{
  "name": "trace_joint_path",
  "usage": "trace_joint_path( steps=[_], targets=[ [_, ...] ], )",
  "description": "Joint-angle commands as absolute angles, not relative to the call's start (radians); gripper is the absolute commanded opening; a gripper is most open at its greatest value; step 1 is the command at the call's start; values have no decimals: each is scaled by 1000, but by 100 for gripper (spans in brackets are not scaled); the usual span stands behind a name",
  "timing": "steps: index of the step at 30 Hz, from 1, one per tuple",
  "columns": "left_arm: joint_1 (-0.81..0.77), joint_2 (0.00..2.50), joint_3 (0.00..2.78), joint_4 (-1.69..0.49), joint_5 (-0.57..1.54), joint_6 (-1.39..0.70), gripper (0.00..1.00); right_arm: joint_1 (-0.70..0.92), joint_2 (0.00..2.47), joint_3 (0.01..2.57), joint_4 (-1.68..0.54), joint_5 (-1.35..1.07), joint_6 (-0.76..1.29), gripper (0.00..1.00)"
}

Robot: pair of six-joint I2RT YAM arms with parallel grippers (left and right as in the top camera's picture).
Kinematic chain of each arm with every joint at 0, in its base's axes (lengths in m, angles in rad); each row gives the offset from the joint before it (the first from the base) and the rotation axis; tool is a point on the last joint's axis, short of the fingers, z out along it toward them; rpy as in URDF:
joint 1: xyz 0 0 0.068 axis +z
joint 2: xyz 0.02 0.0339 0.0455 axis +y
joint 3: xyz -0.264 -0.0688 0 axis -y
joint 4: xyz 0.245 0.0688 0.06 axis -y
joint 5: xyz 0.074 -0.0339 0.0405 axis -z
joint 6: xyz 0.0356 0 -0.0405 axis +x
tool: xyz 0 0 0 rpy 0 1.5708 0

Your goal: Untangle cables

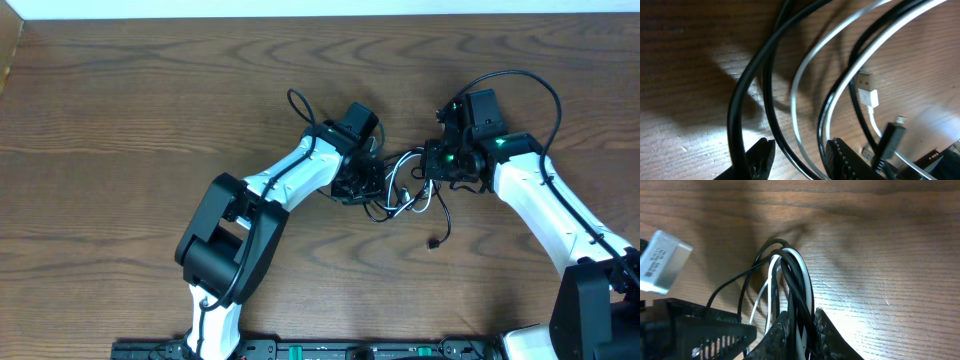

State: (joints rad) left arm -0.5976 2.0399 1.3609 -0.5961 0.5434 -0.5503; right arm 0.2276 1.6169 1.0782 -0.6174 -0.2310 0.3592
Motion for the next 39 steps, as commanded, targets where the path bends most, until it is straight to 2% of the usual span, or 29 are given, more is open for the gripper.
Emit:
trace_joint_path(
  steps=[1,8,10,14,30,39],
  targets=[
    [-602,2067,1344,-588,538,-563,38,223,1622,1079,-620,-238,350,3],
    [-633,2110,1344,-543,517,-563,35,223,1622,1079,-621,-238,350,4],
    [-640,2110,1345,-540,443,-559,8,223,1622,1079,-621,-238,350,4],
    [-626,2099,1355,-542,324,-483,7,223,1622,1079,-622,-237,350,5],
    [-538,1547,1366,-582,327,-393,8,223,1623,1079,-728,146,434,1],
    [-443,1458,1366,-630,327,-373,8,221,1623,1079,-741,200,448,1]
  ],
)
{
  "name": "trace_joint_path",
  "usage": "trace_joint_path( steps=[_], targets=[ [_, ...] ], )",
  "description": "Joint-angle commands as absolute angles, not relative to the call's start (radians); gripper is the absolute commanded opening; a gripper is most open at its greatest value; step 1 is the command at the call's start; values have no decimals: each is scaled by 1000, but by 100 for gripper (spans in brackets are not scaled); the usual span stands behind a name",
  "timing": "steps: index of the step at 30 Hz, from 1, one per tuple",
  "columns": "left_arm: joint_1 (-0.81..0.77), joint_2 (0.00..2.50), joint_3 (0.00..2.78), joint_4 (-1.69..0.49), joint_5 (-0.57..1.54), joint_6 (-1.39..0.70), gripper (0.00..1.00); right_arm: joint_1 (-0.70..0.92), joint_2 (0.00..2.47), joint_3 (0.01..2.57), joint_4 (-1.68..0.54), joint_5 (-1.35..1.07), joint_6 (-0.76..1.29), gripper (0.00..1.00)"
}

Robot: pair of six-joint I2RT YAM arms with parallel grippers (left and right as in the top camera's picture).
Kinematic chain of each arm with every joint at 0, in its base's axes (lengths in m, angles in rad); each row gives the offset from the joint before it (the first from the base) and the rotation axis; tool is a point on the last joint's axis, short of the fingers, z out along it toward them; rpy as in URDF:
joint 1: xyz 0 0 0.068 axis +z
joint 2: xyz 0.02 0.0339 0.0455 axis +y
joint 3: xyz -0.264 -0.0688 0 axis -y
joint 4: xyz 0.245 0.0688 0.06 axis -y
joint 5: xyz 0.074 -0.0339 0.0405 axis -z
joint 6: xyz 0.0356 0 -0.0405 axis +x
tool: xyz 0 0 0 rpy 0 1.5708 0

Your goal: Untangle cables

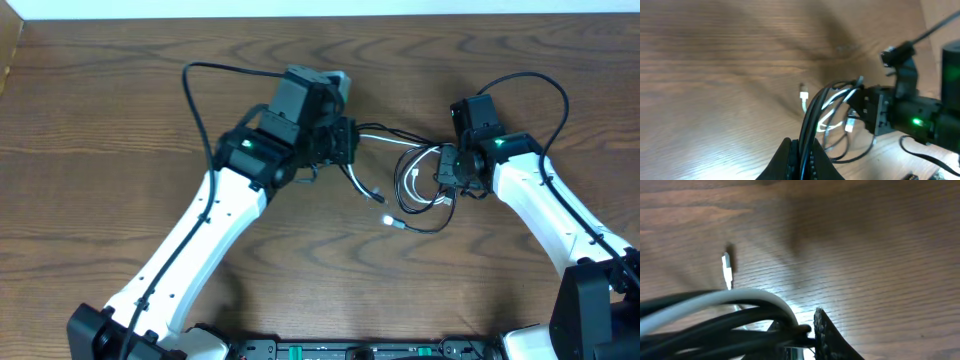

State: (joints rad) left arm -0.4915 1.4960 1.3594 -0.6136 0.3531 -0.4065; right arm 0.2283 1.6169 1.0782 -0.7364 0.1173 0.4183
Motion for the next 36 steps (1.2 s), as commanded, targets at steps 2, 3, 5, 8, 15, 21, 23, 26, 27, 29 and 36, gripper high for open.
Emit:
trace_joint_path(
  steps=[2,3,5,8,15,21,23,26,27,29,36],
  targets=[
    [-428,1458,1366,-646,327,-366,7,221,1623,1079,-733,146,424,1],
    [-422,1460,1365,-655,327,-366,7,221,1622,1079,-719,75,371,1],
    [-420,1471,1365,-670,327,-352,7,221,1618,1079,-679,-112,289,1],
    [-420,1488,1364,-681,327,-351,7,221,1605,1079,-644,-259,221,1],
    [-420,1534,1363,-710,327,-343,8,224,1525,1079,-606,-479,99,1],
    [-403,1562,1363,-725,319,-311,8,221,1456,1079,-614,-478,99,1],
    [-390,1566,1363,-733,307,-307,8,221,1440,1079,-622,-478,99,1],
    [-370,1567,1363,-755,263,-307,8,221,1417,1079,-629,-478,99,1],
    [-365,1568,1363,-762,255,-307,8,221,1412,1079,-630,-478,99,1],
    [-356,1568,1362,-778,239,-302,8,221,1397,1079,-628,-478,99,1],
    [-358,1585,1339,-811,251,-288,12,221,1374,1079,-628,-478,99,1]
  ],
)
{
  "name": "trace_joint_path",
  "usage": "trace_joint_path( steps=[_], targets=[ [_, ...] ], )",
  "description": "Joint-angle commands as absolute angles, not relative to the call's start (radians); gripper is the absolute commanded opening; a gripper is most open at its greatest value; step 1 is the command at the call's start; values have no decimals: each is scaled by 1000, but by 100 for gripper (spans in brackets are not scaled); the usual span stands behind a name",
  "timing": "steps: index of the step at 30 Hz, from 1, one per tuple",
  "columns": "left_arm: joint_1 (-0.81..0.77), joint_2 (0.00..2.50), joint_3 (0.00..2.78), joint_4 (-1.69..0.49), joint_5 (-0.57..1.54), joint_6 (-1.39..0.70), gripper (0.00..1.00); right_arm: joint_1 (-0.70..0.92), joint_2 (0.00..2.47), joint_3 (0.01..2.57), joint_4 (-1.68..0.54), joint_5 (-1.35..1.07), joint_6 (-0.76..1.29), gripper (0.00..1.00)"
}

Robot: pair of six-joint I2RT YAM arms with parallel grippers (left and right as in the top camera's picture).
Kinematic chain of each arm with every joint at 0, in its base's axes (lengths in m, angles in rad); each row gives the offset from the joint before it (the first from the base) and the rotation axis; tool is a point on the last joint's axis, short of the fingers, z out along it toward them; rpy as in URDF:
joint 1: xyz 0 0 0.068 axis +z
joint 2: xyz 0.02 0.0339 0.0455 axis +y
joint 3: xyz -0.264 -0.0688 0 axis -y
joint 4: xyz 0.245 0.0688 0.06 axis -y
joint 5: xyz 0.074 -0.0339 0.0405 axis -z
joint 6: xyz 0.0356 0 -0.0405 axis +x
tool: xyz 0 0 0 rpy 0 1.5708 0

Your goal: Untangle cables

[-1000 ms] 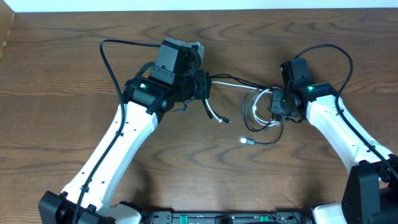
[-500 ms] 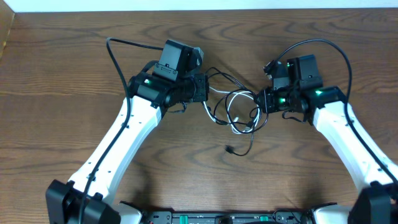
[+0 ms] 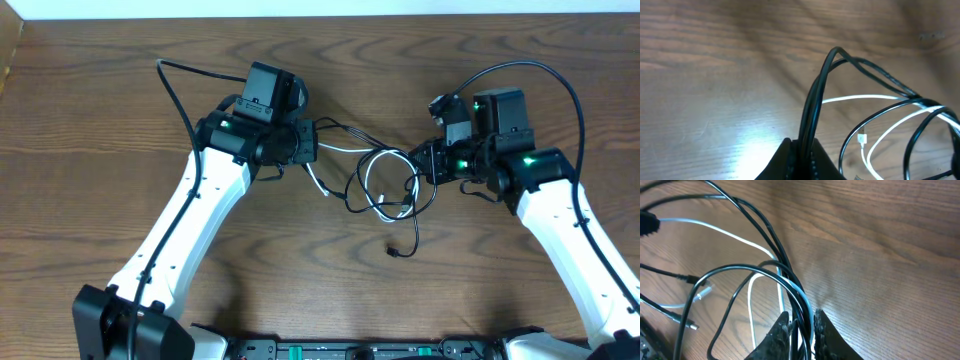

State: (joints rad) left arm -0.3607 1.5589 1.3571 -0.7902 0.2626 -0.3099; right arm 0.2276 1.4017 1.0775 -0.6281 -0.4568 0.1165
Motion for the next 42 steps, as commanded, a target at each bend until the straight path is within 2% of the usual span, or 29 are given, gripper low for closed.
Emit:
trace_joint_path(
  steps=[1,5,8,10,11,13,15,17,21,25,34,42],
  targets=[
    [-358,1594,1339,-822,252,-288,15,221,1374,1079,-628,-478,99,1],
    [-358,1625,1339,-849,253,-288,25,221,1375,1079,-650,-422,109,1],
    [-358,1649,1339,-852,309,-262,25,222,1377,1079,-717,-250,181,2],
    [-358,1654,1339,-850,323,-262,25,221,1381,1079,-744,-217,186,18],
    [-358,1655,1339,-849,327,-262,25,221,1383,1079,-753,-215,186,33],
    [-358,1655,1339,-844,329,-262,25,221,1388,1079,-759,-216,186,50],
    [-358,1655,1339,-841,330,-262,25,222,1390,1079,-760,-216,186,64],
    [-361,1655,1339,-837,339,-262,25,221,1390,1079,-760,-215,186,73],
    [-369,1656,1339,-807,418,-242,26,221,1392,1079,-773,-111,209,79],
    [-410,1678,1339,-732,475,-236,31,189,1392,1079,-816,73,382,84],
    [-589,1882,1339,-495,530,-204,40,86,1392,1079,-831,69,407,85],
    [-691,2017,1339,-396,432,-199,49,86,1392,1079,-846,69,403,85]
  ],
)
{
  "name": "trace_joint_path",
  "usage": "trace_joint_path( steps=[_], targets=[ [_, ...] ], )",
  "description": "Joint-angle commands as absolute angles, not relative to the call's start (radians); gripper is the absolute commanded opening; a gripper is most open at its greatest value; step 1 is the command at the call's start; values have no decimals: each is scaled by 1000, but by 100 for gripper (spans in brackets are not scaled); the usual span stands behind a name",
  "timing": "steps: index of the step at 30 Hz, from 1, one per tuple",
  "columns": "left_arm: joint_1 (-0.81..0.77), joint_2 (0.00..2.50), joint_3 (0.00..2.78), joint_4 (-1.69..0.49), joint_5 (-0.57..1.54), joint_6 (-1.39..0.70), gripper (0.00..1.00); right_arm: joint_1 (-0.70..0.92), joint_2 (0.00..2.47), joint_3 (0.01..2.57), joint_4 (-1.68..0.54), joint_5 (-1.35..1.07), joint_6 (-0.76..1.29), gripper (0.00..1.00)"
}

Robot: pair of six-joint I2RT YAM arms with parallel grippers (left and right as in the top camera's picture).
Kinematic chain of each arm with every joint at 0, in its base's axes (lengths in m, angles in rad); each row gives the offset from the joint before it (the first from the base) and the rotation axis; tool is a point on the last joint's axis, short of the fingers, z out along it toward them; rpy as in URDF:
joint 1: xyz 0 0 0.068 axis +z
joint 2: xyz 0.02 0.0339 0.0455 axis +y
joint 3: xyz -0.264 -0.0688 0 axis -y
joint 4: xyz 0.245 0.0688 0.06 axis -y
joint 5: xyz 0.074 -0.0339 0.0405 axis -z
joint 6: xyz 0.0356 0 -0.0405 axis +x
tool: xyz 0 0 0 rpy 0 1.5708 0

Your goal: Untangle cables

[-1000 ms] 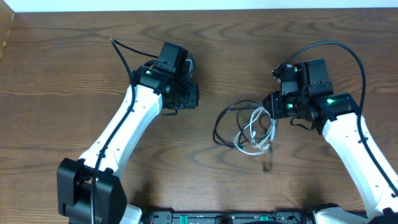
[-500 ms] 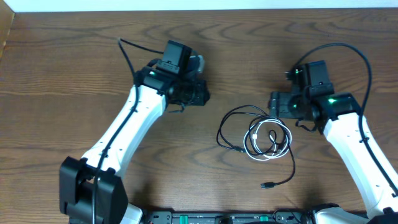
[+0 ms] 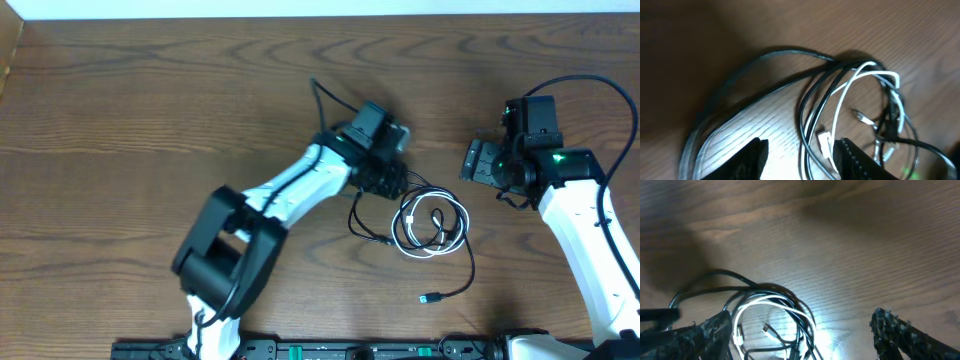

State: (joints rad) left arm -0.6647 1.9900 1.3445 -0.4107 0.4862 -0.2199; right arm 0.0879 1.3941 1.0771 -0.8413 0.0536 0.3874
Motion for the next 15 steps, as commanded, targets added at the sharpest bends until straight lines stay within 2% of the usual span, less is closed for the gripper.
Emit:
trace_joint_path(
  steps=[1,6,15],
  targets=[
    [-700,2022,1339,-394,421,-199,50,86,1392,1079,-846,69,403,85],
    [-770,2037,1339,-381,250,-199,57,87,1392,1079,-846,68,403,84],
    [-841,2087,1339,-334,157,-199,61,87,1393,1079,-859,69,403,83]
  ],
)
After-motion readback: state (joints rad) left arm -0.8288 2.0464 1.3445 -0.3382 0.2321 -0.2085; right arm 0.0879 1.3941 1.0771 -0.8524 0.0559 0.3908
